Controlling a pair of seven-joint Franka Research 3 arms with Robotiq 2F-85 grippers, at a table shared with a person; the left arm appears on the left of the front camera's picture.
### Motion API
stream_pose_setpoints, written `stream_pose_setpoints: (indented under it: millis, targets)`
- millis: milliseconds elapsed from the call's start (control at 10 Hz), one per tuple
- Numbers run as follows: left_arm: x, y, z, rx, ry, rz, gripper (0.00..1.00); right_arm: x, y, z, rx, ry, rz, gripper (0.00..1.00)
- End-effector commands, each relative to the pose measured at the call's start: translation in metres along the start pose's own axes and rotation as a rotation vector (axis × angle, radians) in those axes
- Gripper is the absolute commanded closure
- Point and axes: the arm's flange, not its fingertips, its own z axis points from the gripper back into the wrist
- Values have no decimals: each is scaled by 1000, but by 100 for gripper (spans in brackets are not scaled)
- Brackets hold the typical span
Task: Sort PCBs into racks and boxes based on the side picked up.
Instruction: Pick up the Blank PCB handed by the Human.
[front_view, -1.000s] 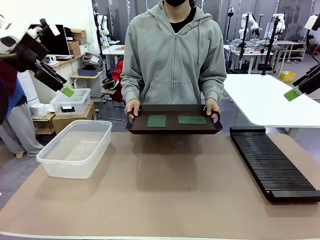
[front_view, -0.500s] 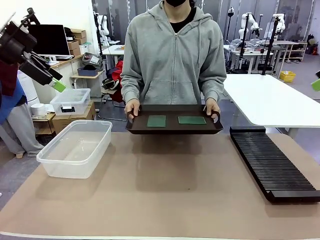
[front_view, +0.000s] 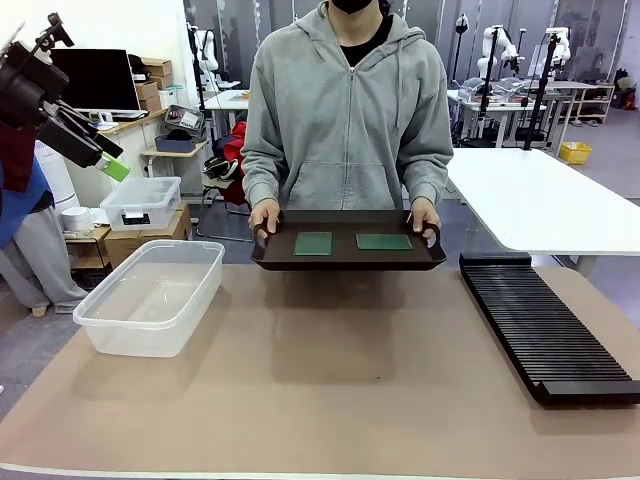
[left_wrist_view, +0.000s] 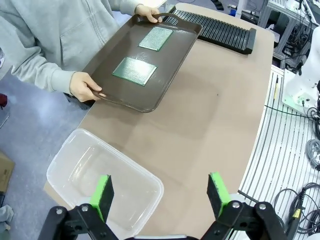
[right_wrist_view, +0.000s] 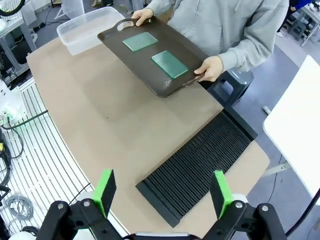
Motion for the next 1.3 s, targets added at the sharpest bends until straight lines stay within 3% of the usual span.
stream_pose_setpoints:
  millis: [0,500,600,1200]
  targets:
    - [-6,2,2,3,-21,-24,0,-7,-5,-2,-19,10,-2,0]
    - [-1,1,2,6,-3,-1,0,1,-4,-2,-72,8,-28,0]
    - [-1,1,2,6,-3,-1,0,-2,-4,3,-24,-4,-10,0]
    - [-1,1,2,6,-3,-1,0,-2,-4,3,-24,-4,-10,0]
